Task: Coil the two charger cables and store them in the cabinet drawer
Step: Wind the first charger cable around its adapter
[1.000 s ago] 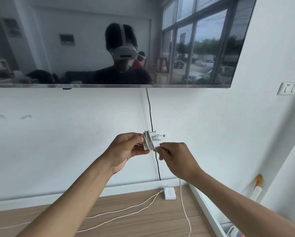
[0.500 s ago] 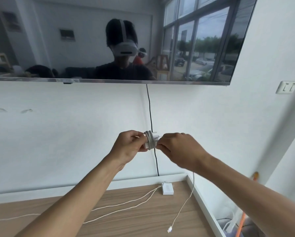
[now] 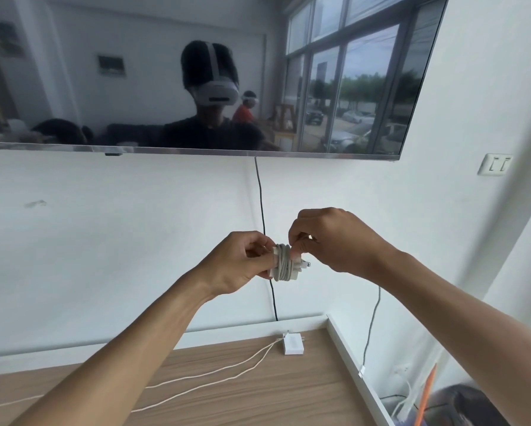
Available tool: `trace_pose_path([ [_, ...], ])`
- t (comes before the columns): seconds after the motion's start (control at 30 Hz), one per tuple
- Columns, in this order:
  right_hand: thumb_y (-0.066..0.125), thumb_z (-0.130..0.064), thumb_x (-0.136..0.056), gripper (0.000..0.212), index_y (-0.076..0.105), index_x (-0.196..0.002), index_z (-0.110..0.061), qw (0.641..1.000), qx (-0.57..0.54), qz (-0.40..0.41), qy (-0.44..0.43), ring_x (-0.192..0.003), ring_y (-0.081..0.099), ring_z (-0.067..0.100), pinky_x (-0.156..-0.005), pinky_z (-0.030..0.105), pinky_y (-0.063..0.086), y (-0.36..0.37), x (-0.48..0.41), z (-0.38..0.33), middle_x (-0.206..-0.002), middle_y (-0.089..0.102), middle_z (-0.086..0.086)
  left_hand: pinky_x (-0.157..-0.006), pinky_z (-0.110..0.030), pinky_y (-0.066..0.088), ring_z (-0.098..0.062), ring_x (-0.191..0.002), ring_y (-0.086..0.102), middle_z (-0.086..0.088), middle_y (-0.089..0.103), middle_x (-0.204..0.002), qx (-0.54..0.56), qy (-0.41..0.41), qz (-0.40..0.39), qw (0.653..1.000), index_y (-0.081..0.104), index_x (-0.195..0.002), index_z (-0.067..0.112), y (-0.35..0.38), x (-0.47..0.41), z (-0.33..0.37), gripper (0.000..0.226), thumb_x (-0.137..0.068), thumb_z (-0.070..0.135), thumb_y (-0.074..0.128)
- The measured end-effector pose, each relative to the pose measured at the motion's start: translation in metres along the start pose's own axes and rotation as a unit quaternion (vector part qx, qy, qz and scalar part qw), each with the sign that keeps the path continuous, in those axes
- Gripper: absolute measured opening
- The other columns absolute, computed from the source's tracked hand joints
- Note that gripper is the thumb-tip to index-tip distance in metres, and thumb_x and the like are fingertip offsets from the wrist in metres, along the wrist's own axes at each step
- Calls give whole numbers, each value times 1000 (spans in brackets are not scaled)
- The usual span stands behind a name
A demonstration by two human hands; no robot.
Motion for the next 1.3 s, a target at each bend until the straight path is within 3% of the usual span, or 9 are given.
trace_pose_path([
  [0.1, 65, -7, -83, 21, 70, -76, -26, 988, -148, -28, 38, -62, 58, 15, -55, 29, 47, 2, -3, 11, -77, 66, -11, -75, -31, 56, -26, -83, 68, -19, 65, -94, 47, 5, -50, 998, 61, -102, -7, 3, 4, 5, 33, -79, 16, 64],
  [0.23, 69, -11, -85, 18, 71, -73, -23, 951, -294, -7, 99, -52, 48, 3, -52, 12, 37, 5, -2, 25, -63, 65, -19, -74, -29, 55, -28, -85, 65, -19, 63, -96, 109, 25, -103, 988, 57, -108, -13, 7, 13, 16, 36, -82, 12, 59],
  [0.47, 52, 0, -91, 28, 67, -74, -16, 898, -425, 39, 106, -47, 36, 3, -48, 15, 30, 36, 7, 26, -52, 52, -12, -73, -31, 56, -24, -79, 67, -15, 68, -91, 246, 1, -66, 967, 58, -111, -10, -1, 15, 14, 37, -81, 12, 57],
  [0.6, 50, -26, -94, 29, 62, -68, -20, 917, -375, 89, 101, -52, 39, 11, -52, 24, 33, 47, 16, 21, -58, 55, 4, -72, -30, 58, -21, -77, 67, -13, 70, -85, 322, -11, -21, 947, 62, -99, -8, -2, 17, 6, 18, -93, 5, 52],
  [0.77, 53, -27, -97, 27, 66, -74, -30, 938, -314, 91, 112, -50, 44, 5, -52, 13, 33, 67, 27, 5, -58, 55, 6, -73, -30, 60, -22, -77, 68, -13, 71, -81, 322, -22, 34, 946, 67, -77, -3, -10, 16, 5, 31, -97, 2, 44],
  [0.87, 53, -24, -97, 22, 68, -81, -20, 947, -281, 93, 126, -55, 53, 8, -53, 21, 39, 71, 26, 4, -61, 56, 5, -73, -30, 60, -22, -78, 66, -14, 69, -82, 288, -36, 77, 954, 67, -80, -4, -18, 17, -1, 27, -96, 1, 46],
  [1.0, 49, -26, -96, 30, 53, -66, -24, 982, -155, 64, 91, -57, 48, 16, -56, 33, 43, 63, 19, -6, -58, 54, -6, -74, -30, 61, -24, -83, 64, -16, 67, -88, 255, -57, 115, 958, 66, -86, -6, -28, 15, -11, 21, -95, 2, 49],
  [1.13, 46, -27, -97, 33, 44, -66, -19, 996, -62, 26, 65, -58, 38, 23, -54, 32, 36, 61, 13, -12, -55, 40, -5, -81, -34, 60, -24, -85, 70, -20, 73, -97, 189, -66, 147, 969, 66, -94, -12, -30, 12, -17, 21, -92, 6, 55],
  [1.3, 39, -33, -99, 31, 49, -75, -17, 997, 29, -51, 55, -68, 49, 29, -60, 30, 36, 62, 13, -14, -73, 55, -1, -81, -37, 60, -27, -84, 72, -23, 73, -98, 128, -74, 167, 975, 66, -90, -3, -25, 10, -29, 13, -88, 9, 61],
])
Point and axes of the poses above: each hand's wrist, its own x-axis away from the middle knuckle, its own y-axis out of the palm, z = x × y, the point moved 8 cm from there along -x, towards the middle knuckle
